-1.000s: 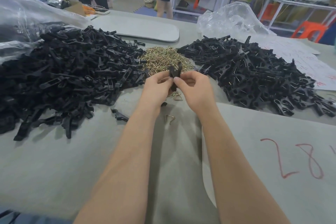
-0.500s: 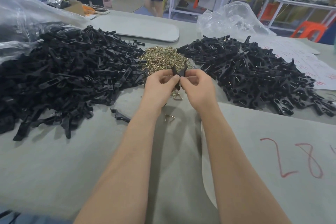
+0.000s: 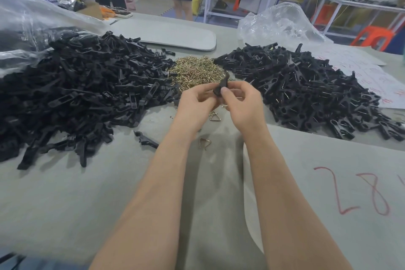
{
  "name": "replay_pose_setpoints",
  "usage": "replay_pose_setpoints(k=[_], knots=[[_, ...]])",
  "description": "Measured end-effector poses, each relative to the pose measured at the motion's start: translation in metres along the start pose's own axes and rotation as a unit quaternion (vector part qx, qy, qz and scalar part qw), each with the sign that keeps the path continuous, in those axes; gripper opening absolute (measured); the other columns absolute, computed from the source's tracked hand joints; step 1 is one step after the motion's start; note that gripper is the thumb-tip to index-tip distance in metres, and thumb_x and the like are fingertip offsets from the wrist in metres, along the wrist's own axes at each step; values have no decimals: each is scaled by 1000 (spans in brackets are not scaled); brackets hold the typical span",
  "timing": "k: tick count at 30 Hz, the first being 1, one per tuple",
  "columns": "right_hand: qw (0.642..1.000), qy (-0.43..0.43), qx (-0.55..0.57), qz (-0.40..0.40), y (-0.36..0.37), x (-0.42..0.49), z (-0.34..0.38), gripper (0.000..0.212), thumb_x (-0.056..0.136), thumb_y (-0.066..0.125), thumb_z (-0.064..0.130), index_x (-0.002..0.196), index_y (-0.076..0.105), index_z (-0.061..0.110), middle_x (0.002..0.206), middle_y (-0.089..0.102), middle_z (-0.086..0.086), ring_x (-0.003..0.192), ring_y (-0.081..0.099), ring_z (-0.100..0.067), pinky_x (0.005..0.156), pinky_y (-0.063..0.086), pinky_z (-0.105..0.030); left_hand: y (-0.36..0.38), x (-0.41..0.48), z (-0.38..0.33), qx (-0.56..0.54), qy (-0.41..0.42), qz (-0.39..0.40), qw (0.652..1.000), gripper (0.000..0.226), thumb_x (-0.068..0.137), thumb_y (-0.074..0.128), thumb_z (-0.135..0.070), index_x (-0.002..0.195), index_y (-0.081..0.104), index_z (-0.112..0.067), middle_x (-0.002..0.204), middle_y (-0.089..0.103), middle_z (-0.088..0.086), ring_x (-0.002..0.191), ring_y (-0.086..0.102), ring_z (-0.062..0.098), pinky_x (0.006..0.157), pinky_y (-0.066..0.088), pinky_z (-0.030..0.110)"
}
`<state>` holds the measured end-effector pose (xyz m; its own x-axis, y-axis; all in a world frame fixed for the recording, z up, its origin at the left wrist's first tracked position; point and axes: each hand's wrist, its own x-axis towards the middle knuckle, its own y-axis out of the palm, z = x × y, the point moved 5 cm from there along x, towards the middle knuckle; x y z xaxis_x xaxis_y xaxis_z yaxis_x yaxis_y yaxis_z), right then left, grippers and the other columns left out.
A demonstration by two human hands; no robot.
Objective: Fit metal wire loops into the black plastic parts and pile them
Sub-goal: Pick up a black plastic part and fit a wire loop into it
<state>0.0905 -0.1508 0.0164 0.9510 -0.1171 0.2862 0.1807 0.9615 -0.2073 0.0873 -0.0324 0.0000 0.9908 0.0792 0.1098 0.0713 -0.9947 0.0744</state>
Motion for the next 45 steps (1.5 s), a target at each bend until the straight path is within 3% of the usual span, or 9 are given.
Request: replay_pose_setpoints(k=[4, 7, 10, 12, 19, 24, 32, 41, 45], knots=[[1000, 14, 18, 21, 3, 0, 1, 16, 91, 60, 12, 83, 58, 25, 77, 63, 7, 78, 62, -14, 79, 53, -32, -3, 0, -5, 70, 40, -33, 996, 15, 88, 64, -10, 99, 66, -20, 76, 62, -2, 75, 58, 14, 78, 52, 32], [1000, 21, 12, 18, 2, 0, 1, 12, 91, 58, 13, 87, 61, 24, 81, 63, 8, 87, 63, -19, 90, 52, -41, -9, 1, -7, 109, 58, -66, 990, 10, 90, 62, -17, 93, 61, -27, 84, 59, -11, 78, 57, 12, 81, 48, 24], [1000, -2, -22, -1, -2, -1, 4, 17, 92, 57, 11, 106, 67, 10, 90, 63, 5, 92, 62, -19, 92, 51, -44, -5, 1, -1, 104, 10, -45, 994, 5, 95, 54, -19, 99, 50, -21, 102, 60, 0, 101, 61, 24, 95, 48, 42], [999, -10, -34, -5, -2, -1, 6, 22, 92, 56, 11, 111, 65, 5, 93, 63, 3, 88, 62, -16, 90, 52, -43, -1, 0, 0, 105, -1, -30, 994, 8, 96, 53, -17, 95, 47, -22, 98, 61, 2, 100, 63, 24, 95, 48, 46], [1000, -12, -22, 13, -1, -2, 6, 23, 93, 54, 6, 113, 65, 8, 87, 64, 9, 86, 62, -6, 89, 53, -35, -4, -1, -5, 70, 35, -25, 997, 7, 87, 68, -16, 88, 61, -14, 70, 62, -5, 62, 56, 3, 64, 46, 18], [999, 8, 35, 28, 1, -3, 5, 23, 92, 55, 4, 99, 62, 24, 82, 64, 6, 75, 63, -4, 69, 53, -16, -5, -2, -5, -25, 26, -40, 999, 7, 88, 65, -8, 86, 67, -15, 74, 68, -5, 70, 63, 2, 76, 52, 19], [1000, -1, -16, 7, -3, -4, 8, 23, 90, 56, 8, 103, 67, 23, 91, 66, -4, 91, 65, -25, 87, 53, -45, -4, -1, -6, -7, 31, -16, 999, 19, 94, 55, -7, 95, 66, -22, 70, 66, -18, 65, 58, -10, 69, 47, 9], [1000, -8, -17, -9, -6, -3, 8, 22, 91, 55, 5, 105, 69, 13, 97, 69, -4, 89, 64, -20, 91, 51, -45, -3, -1, -5, 1, 25, -16, 1000, 22, 94, 54, -10, 90, 67, -28, 83, 64, 0, 82, 55, 13, 77, 43, 25], [1000, -12, -18, 0, -5, -3, 8, 21, 91, 55, 6, 101, 69, 19, 95, 69, -1, 88, 64, -18, 90, 52, -44, -3, 0, -3, 4, 28, -3, 1000, 23, 94, 54, -10, 91, 68, -28, 83, 66, 0, 81, 58, 12, 81, 45, 28]])
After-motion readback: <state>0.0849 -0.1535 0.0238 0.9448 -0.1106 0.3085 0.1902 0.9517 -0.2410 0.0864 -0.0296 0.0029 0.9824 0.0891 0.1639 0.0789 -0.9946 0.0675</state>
